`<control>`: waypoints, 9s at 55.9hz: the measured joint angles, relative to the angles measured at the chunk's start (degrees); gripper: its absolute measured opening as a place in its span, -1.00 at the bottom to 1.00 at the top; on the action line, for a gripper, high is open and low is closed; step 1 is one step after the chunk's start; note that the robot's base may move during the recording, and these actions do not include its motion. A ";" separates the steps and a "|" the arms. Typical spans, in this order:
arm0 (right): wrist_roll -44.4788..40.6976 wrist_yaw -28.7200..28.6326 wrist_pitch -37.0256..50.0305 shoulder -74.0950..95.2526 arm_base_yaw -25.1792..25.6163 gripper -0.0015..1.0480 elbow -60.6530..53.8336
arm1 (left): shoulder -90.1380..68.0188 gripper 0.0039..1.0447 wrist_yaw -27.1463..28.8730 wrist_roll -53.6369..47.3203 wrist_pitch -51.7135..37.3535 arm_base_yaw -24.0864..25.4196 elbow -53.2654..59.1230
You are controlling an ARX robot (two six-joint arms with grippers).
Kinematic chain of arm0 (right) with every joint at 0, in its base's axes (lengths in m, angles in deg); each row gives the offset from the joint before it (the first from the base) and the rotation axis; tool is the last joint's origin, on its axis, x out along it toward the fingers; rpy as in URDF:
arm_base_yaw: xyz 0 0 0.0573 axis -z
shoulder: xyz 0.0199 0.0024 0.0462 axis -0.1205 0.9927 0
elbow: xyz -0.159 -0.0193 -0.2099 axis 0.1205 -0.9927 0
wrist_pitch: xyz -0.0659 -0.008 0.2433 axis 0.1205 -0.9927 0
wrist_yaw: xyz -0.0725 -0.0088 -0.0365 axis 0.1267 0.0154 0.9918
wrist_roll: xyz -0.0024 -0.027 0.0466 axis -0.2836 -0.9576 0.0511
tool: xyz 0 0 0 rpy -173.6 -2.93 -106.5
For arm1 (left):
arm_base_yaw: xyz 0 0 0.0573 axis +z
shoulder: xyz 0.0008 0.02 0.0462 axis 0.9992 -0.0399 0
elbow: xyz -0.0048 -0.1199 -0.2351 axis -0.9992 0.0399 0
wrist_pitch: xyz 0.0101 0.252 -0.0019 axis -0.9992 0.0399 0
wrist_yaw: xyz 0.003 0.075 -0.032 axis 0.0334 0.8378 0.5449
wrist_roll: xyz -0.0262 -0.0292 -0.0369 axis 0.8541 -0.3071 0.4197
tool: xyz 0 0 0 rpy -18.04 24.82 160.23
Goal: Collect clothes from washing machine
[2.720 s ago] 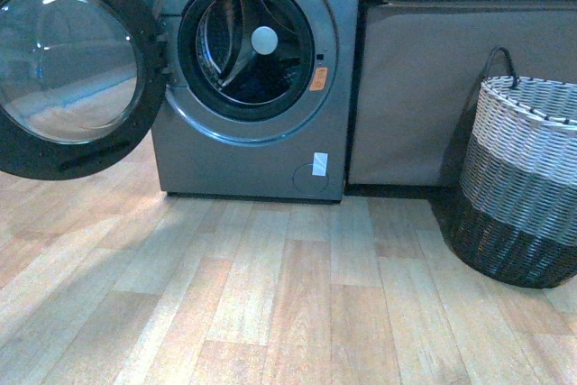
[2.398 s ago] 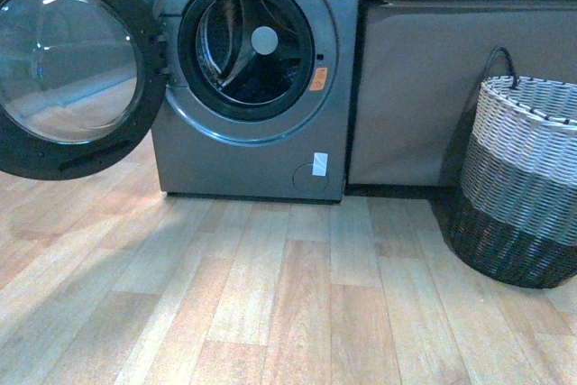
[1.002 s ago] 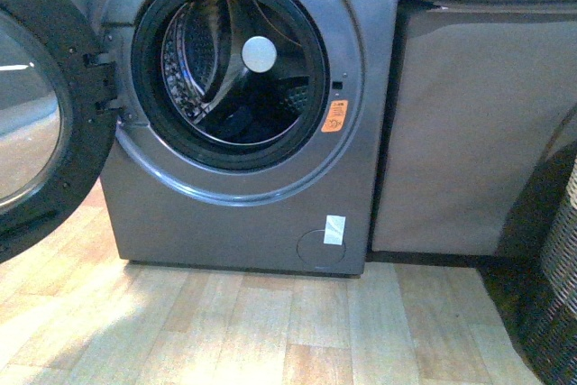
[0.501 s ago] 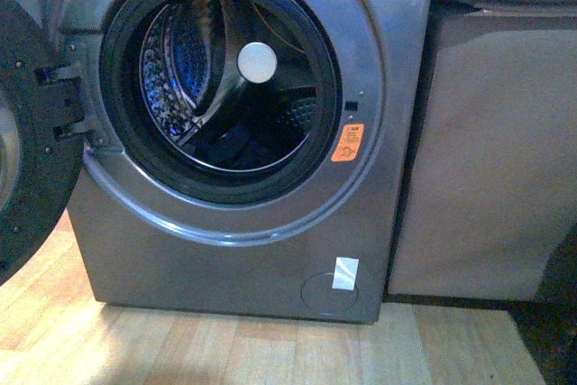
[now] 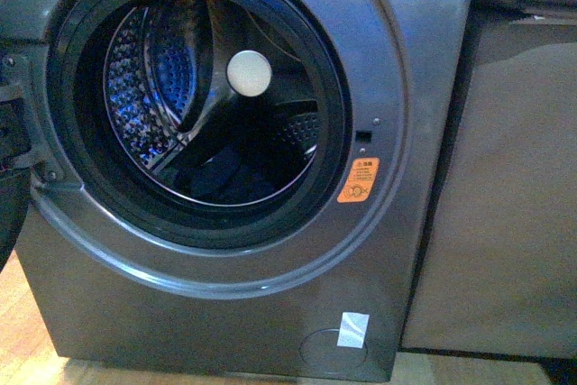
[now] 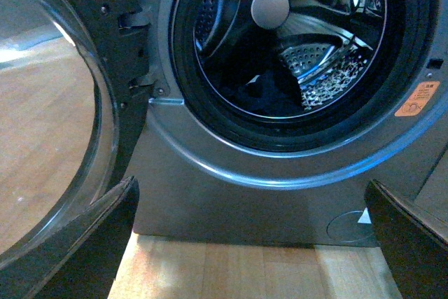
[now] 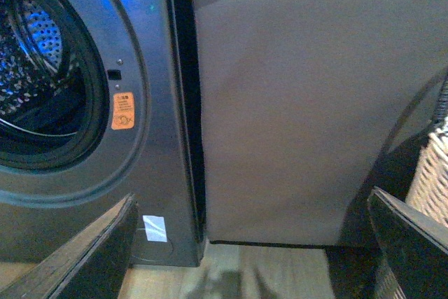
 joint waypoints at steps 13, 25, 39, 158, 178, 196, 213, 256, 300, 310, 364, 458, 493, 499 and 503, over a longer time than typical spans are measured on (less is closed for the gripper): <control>0.02 0.28 0.02 0.00 0.00 0.86 0.00 | 0.00 0.88 -0.02 -0.02 -0.02 0.02 0.00; 0.02 0.13 0.02 0.02 0.00 0.86 0.00 | -2.60 0.88 -6.49 3.72 4.72 1.84 -1.75; 0.02 0.07 0.02 0.00 0.00 0.86 0.00 | -33.03 0.88 -10.32 13.88 -9.46 -2.32 -9.97; 0.02 0.04 0.02 0.00 0.00 0.86 0.00 | -159.25 0.88 6.12 -6.19 8.61 -9.11 -125.37; 0.00 0.04 0.02 0.00 0.00 0.86 0.00 | -161.89 0.30 9.51 -6.01 9.84 -10.21 -129.28; 0.02 0.04 0.02 0.00 0.00 0.86 0.00 | -158.33 -0.58 9.46 -5.33 4.31 -9.01 -122.90; 0.02 0.04 0.02 0.00 0.00 0.86 0.00 | -146.29 -0.90 6.43 -4.28 -4.52 -7.82 -107.45; 0.00 0.04 0.02 0.00 0.00 0.86 0.00 | -92.37 -0.90 -6.27 0.09 -24.63 -12.31 -47.98; 0.00 0.04 0.02 0.00 0.00 0.86 0.00 | -60.04 -0.90 -10.27 -0.57 -10.91 -21.33 -57.75; 0.00 0.04 0.02 0.00 0.00 0.86 0.00 | -64.13 -0.90 -8.85 -3.19 -7.82 -28.22 -70.29; 8.07 -11.43 9.49 0.85 3.50 0.86 -0.46 | -89.35 -0.90 -8.98 -7.69 9.27 -41.57 -117.55; 11.32 -6.14 61.61 64.74 -19.54 0.86 29.05 | -89.64 -0.90 -8.94 -7.72 9.33 -41.57 -117.55; 0.76 3.82 55.56 75.56 -26.99 0.86 40.50 | -89.64 -0.90 -8.74 -7.74 9.33 -41.57 -117.55; -0.09 5.44 55.39 77.18 -27.06 0.86 41.75 | -89.64 -0.90 -8.74 -7.74 9.33 -41.57 -117.55; 0.02 5.81 55.36 77.92 -26.82 0.86 42.23 | -89.64 -0.90 -8.74 -7.74 9.33 -41.57 -117.55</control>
